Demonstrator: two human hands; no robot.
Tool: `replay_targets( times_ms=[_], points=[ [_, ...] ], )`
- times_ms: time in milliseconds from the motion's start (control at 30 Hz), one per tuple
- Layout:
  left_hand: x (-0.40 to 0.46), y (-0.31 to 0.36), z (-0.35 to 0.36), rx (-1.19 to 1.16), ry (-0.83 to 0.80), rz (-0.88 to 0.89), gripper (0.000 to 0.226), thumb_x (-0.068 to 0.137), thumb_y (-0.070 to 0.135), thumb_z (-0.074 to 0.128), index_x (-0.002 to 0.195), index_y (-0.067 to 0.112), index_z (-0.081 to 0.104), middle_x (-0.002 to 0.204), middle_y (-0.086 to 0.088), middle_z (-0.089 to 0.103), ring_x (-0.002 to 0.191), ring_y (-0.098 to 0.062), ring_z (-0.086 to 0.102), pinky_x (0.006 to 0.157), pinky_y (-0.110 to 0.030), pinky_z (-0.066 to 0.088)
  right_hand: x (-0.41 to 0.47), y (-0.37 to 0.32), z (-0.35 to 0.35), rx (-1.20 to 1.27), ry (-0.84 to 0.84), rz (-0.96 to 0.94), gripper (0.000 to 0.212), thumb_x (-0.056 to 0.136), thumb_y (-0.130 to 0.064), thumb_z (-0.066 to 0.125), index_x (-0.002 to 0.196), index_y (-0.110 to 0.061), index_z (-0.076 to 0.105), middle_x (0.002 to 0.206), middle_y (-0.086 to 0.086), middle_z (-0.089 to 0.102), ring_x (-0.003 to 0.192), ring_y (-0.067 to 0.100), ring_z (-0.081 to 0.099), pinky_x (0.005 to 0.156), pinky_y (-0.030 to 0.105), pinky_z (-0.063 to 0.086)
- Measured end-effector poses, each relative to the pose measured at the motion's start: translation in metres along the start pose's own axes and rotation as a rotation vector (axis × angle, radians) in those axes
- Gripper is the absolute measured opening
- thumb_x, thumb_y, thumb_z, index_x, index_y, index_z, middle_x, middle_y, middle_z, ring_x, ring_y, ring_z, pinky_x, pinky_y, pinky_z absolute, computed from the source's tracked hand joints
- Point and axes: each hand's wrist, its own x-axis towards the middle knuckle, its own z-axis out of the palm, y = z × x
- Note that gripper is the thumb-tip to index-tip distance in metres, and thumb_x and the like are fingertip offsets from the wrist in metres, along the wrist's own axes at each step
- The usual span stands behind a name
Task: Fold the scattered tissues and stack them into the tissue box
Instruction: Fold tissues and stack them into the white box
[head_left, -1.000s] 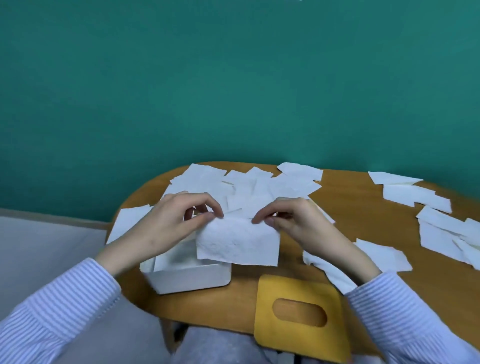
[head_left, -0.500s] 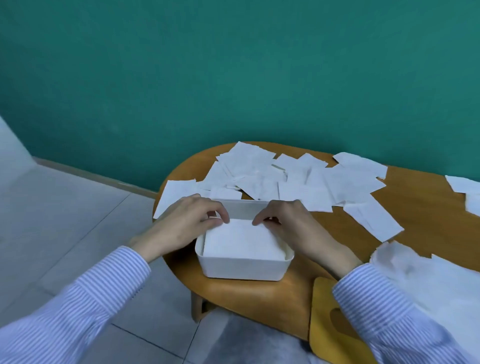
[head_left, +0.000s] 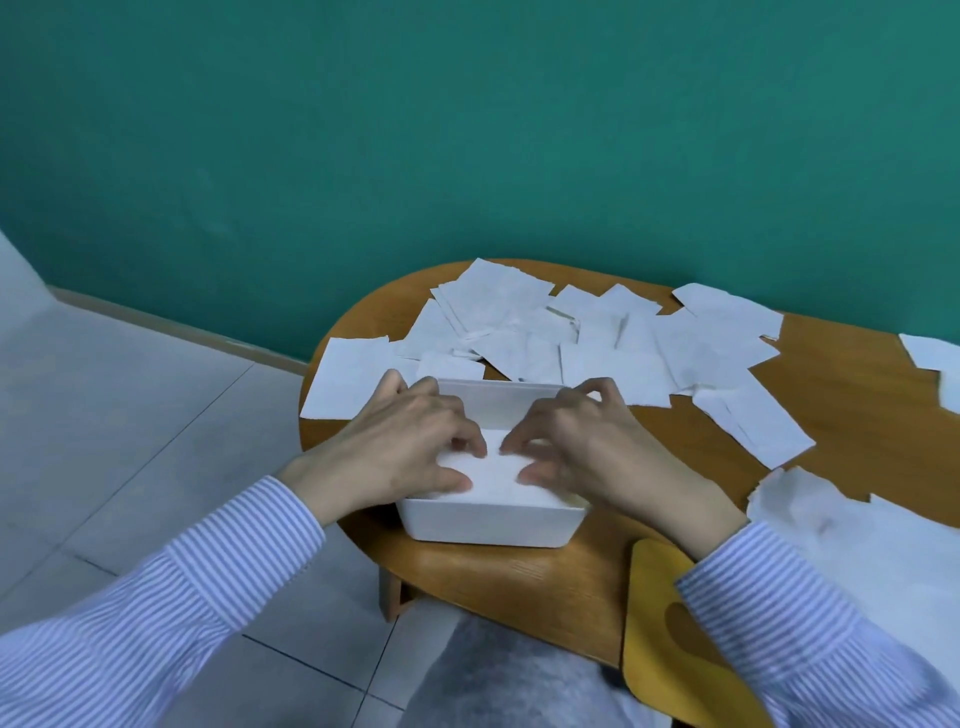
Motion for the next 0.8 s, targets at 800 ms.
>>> replay_targets(
  times_ms=[800],
  points=[
    [0.076,0.141,-0.007,-0.157,0.229,0.223,0.033,0.100,0.049,0.049,0.130,0.039,0.057,0.128,0.015,0.059,0.118,-0.009,0.048,0.096,-0.031,0.029,-0.155,0.112,-0.004,0.146,0.340,0.332,0.019,0.094,-0.023,0.063,0.108,-0.035,0.069,0.106,-0.017,0.068,0.100,0.009,0.063,0.088,0.034,0.044]
  ],
)
